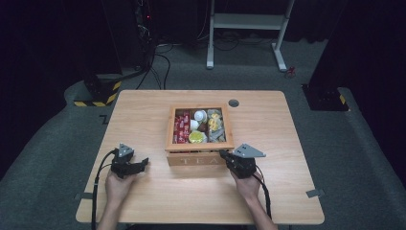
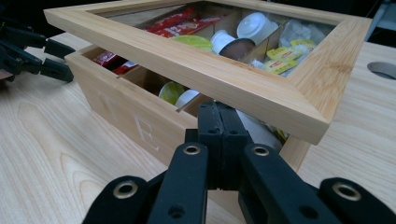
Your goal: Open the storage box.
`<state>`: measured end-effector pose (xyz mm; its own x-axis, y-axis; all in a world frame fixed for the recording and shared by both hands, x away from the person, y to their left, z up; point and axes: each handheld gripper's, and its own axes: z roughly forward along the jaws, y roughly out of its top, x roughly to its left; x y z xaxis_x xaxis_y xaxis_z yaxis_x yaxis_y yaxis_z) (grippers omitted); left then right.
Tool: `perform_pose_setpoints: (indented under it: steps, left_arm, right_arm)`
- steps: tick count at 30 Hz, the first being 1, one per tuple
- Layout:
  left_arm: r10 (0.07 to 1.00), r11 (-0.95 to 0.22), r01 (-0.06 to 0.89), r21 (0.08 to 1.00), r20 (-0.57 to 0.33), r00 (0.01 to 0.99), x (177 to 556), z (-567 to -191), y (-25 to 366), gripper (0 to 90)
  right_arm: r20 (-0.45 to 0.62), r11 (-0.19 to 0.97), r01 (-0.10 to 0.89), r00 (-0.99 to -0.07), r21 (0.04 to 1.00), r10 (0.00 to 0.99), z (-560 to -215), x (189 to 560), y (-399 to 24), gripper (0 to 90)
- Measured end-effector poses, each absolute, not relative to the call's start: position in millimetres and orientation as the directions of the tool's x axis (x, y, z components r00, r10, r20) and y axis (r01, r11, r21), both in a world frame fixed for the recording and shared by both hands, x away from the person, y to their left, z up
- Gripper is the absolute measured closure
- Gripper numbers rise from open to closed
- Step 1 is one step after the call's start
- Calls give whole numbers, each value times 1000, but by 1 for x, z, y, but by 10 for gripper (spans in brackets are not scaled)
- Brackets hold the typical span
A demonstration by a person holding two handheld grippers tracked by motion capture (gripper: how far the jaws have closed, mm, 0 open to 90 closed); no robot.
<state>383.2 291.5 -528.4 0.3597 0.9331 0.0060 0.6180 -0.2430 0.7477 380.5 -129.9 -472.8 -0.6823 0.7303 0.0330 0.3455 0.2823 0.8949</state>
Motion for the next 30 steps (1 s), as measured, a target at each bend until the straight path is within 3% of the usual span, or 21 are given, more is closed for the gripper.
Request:
perform_pose_setpoints:
  steps: [30]
  left_arm:
    - [928,-248,619,746,-1,372,383,-528,291,246]
  right_arm:
    - [10,291,337,-669,896,743,-446,403,-127,900]
